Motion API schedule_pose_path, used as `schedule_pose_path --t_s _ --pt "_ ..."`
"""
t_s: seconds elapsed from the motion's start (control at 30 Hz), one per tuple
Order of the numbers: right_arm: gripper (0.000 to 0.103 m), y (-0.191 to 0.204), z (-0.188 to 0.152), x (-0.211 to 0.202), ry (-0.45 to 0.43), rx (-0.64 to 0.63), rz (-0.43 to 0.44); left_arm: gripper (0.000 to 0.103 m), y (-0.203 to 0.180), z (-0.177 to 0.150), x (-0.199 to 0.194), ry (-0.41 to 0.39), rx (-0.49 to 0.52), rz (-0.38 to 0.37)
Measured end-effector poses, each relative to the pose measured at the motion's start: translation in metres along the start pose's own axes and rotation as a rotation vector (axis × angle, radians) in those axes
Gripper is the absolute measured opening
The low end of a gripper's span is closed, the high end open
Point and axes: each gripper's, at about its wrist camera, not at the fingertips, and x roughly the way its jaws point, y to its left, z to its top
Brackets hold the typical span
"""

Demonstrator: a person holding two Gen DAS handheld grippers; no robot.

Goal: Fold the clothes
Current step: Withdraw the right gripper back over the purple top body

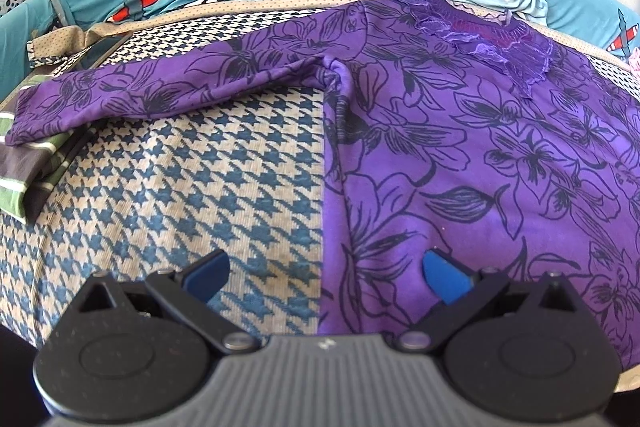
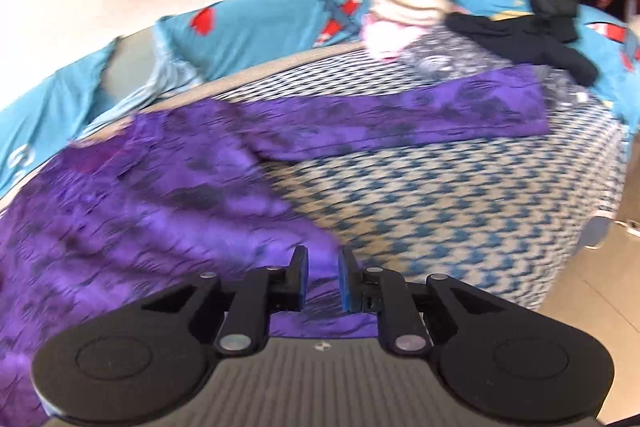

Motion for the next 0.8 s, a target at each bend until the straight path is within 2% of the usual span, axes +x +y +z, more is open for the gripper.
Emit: schedule_pose_path --t_s 0.13,0.23,0.33,0.5,0.67,0.8 --pt "0.017 0.025 -0.015 -0.003 0.043 -0.049 0.122 0.103 0.005 0.0 -0.002 -0.001 -0.014 0.009" --pt "0.023 0.048 -0.028 -0.009 0.065 -0.11 0.227 0.103 0.009 0.001 -0.003 -0.001 -0.026 0.016" --pt "0.027 0.073 -0.04 -0.02 0.057 -0.18 0.313 0.103 0.014 0.001 -0.005 -0.003 -0.047 0.011" --pt "0.027 0.115 -0.06 -0.044 0.067 -0.291 0.512 0.103 0.023 0.002 -0.009 -0.009 -0.073 0.014" --pt "0.027 0.163 -0.091 -0.076 0.065 -0.493 0.678 0.103 0.036 0.002 -0.013 -0.009 -0.108 0.02" --pt "0.027 0.193 -0.118 -0.093 0.081 -0.653 0.746 0.103 0.047 0.0 -0.014 0.008 -0.139 0.014"
